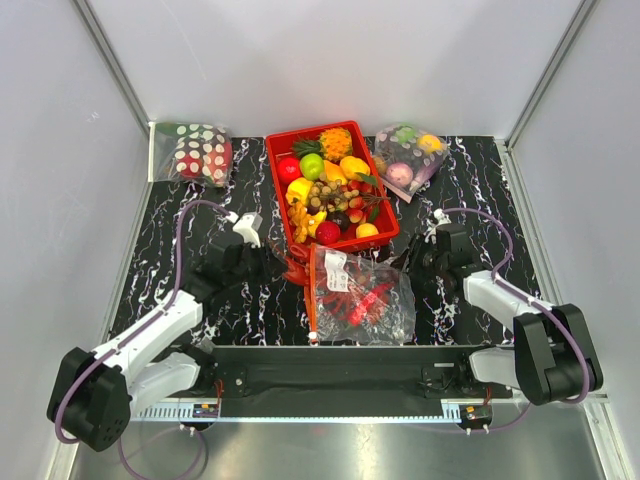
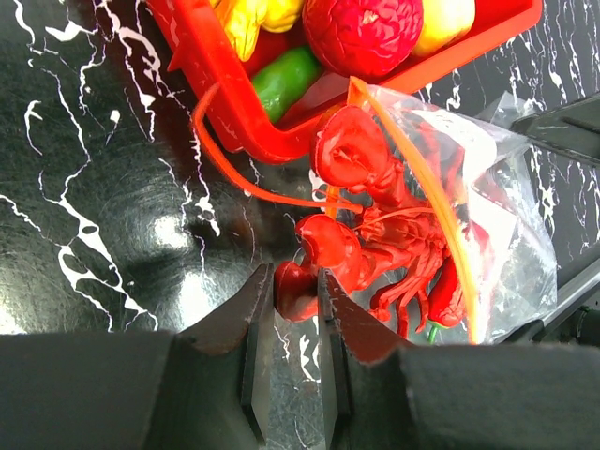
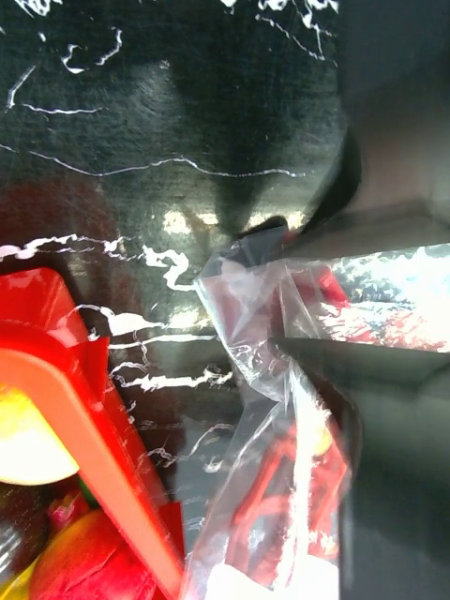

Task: Open the zip-top bag and remove the fake food

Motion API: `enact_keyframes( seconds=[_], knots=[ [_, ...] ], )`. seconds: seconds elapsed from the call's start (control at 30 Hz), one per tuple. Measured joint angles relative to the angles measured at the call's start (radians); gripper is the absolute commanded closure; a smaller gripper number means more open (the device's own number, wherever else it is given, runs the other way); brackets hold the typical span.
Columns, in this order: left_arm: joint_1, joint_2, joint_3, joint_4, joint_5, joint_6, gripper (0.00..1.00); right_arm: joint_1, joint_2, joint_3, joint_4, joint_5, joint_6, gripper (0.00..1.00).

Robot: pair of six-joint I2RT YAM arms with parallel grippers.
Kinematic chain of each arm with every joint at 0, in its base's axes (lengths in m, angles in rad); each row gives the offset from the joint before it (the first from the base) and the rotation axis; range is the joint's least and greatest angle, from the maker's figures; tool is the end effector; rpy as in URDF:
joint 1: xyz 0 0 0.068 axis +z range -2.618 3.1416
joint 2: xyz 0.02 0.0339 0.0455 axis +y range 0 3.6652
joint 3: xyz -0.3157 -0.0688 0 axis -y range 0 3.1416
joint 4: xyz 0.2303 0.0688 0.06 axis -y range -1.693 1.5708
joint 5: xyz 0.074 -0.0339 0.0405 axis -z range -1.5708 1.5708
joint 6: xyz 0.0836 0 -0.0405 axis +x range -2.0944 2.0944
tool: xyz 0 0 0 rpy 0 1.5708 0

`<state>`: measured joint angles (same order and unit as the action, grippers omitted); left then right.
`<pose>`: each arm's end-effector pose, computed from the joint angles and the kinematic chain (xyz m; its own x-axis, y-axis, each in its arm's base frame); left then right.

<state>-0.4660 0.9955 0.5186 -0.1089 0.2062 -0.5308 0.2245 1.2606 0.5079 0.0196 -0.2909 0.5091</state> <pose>0.1801 -0.1097 0.2398 -0.7257 -0.1896 -0.6613 0.2607 0.8138 -0.5194 0.2357 0.0784 0.1974 -0.7749 0.3020 -0.5553 -0.0497 0.8467 0.5298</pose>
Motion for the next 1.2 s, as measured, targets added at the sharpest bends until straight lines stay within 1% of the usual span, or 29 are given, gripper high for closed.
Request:
enact_keyframes(
  seconds=[0.03,0.07,0.13,0.2,0.5,0.67,0.93,1.2],
  knots=[
    [0.0,0.0,0.006,-0.006,0.0,0.0,1.0,0.0,0.011,0.003,0.0,-0.003,-0.003,0.8],
    [0.0,0.0,0.011,-0.009,0.0,0.002,1.0,0.0,0.023,0.007,-0.001,-0.007,0.004,0.87],
    [0.0,-0.008,0.013,-0.013,-0.001,0.005,1.0,0.0,0.041,0.014,-0.002,-0.008,0.01,0.97],
    [0.0,-0.024,0.012,-0.028,-0.002,0.007,1.0,0.0,0.046,0.019,-0.004,-0.005,0.015,0.99],
    [0.0,-0.121,0.013,-0.105,-0.022,0.019,1.0,0.0,0.054,0.071,-0.038,0.047,0.019,1.0],
    [0.0,-0.171,0.018,-0.154,-0.038,0.024,1.0,0.0,0.054,0.074,-0.059,0.073,0.019,1.0],
    [0.005,-0.19,0.039,-0.206,-0.053,0.026,1.0,-0.003,0.059,0.083,-0.078,0.098,0.015,1.0],
    [0.031,-0.19,0.039,-0.212,-0.054,0.021,1.0,-0.045,0.062,0.091,-0.1,0.098,-0.003,1.0]
  ],
)
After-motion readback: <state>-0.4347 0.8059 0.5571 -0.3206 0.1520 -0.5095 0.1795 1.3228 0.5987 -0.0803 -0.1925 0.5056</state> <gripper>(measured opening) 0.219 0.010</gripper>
